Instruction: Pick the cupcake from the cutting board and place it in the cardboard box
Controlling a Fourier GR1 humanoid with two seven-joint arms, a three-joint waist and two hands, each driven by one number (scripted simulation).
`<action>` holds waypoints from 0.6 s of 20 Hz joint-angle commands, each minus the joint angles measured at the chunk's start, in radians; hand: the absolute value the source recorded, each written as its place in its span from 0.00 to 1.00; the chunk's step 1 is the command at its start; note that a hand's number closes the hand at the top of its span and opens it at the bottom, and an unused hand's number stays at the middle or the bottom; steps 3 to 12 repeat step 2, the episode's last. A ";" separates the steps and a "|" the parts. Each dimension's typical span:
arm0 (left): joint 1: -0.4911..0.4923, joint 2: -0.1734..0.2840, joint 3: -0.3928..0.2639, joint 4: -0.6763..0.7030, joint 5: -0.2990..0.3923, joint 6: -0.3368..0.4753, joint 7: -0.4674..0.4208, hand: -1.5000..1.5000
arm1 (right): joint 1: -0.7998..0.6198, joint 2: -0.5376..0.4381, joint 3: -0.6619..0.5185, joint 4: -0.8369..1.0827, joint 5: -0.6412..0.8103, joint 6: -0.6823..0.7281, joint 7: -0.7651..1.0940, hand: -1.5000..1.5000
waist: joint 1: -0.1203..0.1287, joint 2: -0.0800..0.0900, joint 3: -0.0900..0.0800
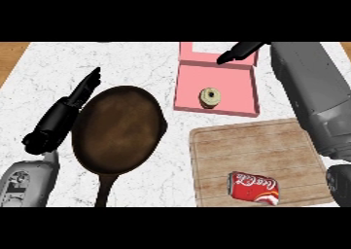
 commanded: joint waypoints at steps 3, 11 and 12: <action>-0.016 -0.004 -0.004 0.015 -0.005 -0.003 -0.022 0.50 | -0.008 -0.084 -0.096 0.079 -0.068 -0.030 -0.004 0.00 | 0.021 0.011 0.000; -0.016 -0.004 -0.004 0.015 -0.005 -0.003 -0.022 0.50 | -0.008 -0.084 -0.096 0.079 -0.068 -0.030 -0.004 0.00 | 0.021 0.011 0.000; -0.016 -0.004 -0.004 0.015 -0.005 -0.003 -0.022 0.50 | -0.008 -0.084 -0.096 0.079 -0.068 -0.030 -0.004 0.00 | 0.021 0.011 0.000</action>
